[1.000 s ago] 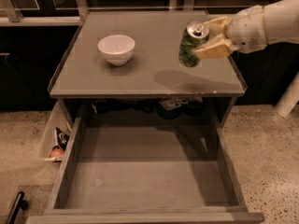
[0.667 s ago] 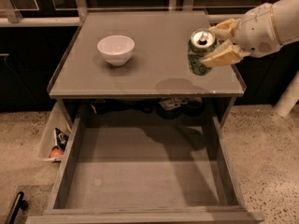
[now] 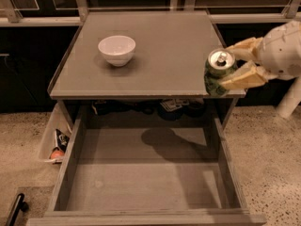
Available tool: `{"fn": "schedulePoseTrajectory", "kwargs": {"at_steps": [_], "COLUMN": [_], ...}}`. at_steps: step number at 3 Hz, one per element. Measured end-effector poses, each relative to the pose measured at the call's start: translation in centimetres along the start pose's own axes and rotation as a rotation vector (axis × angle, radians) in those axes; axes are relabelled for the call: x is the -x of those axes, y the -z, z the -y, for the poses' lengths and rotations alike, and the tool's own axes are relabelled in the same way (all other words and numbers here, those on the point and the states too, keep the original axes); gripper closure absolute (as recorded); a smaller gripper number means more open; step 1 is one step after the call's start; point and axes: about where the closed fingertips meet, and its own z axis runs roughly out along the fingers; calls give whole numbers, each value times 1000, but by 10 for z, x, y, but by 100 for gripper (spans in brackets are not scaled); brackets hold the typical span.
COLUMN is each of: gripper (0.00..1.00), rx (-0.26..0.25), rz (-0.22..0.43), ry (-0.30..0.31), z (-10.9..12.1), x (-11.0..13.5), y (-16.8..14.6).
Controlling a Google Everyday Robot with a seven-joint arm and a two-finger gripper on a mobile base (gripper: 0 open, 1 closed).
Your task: Place green can into top drawer
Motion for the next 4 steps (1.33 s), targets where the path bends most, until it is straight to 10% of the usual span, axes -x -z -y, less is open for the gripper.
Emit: {"fn": "schedulePoseTrajectory", "kwargs": {"at_steps": [1, 4], "gripper": [100, 100], "rx": [48, 111], "rz": [122, 164], "ry": [-88, -187], "z": [-23, -48], "x": [-14, -45], "y": [-6, -61]}}
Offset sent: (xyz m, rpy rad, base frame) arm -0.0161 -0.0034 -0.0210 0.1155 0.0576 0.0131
